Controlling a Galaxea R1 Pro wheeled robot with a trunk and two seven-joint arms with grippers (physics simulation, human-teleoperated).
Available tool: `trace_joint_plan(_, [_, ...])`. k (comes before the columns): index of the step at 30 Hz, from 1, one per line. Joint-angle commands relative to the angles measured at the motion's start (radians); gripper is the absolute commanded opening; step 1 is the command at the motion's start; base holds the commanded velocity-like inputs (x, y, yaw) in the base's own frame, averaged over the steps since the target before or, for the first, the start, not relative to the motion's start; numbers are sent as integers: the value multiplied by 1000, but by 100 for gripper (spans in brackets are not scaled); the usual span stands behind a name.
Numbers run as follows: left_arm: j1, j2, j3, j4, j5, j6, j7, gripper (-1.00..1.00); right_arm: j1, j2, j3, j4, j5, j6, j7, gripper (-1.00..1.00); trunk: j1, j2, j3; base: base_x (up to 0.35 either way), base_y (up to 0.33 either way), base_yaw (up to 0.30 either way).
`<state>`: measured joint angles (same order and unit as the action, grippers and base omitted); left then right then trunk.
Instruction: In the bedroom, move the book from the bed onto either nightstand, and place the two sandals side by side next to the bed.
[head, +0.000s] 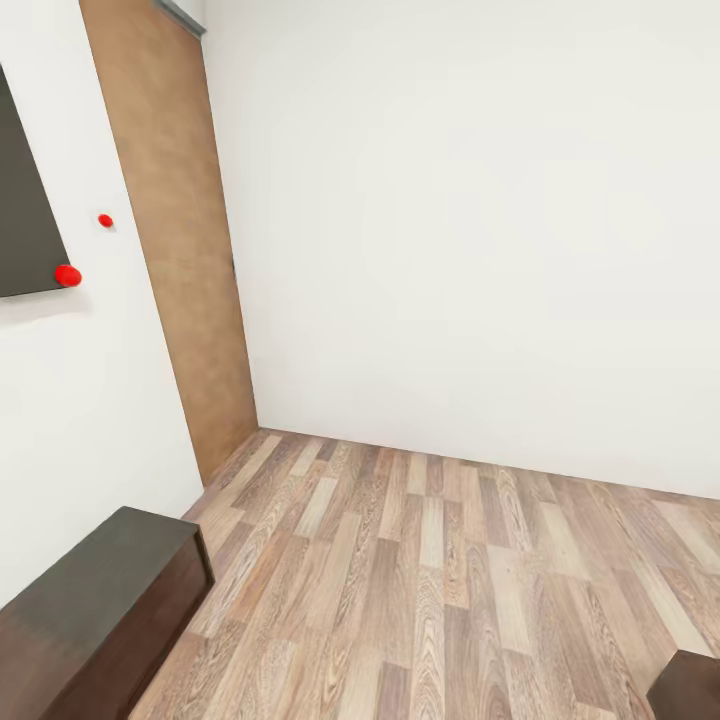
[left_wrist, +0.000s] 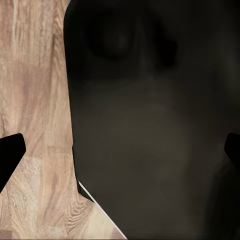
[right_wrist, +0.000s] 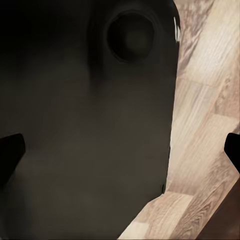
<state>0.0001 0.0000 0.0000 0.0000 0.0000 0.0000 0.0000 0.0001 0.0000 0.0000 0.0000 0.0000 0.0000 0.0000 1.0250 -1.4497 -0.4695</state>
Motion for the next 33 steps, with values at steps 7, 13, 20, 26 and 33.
trace_joint_plan(7, [-2, -7, 4, -3, 6, -2, -6, 100, -3, -1, 5, 15, 3, -2, -4, 100, 0, 0, 0, 0, 0, 0])
trace_joint_plan(13, [-2, -3, 24, -13, 26, -7, -8, 100, -3, -3, 2, 10, 2, -15, -1, 100, 0, 0, 0, 0, 0, 0])
trace_joint_plan(20, [-2, -21, 47, -15, 34, -8, -8, 100, -3, -4, 1, 9, 2, -19, 0, 100, 0, 0, 0, 0, 0, 0])
trace_joint_plan(26, [-2, -32, 50, -15, 36, -10, -8, 100, -3, -4, 1, 9, 1, -19, 0, 100, 0, 0, 0, 0, 0, 0])
trace_joint_plan(33, [-2, -38, 52, -15, 37, -10, -8, 100, -3, -5, 0, 8, 0, -20, 0, 100, 0, 0, 0, 0, 0, 0])
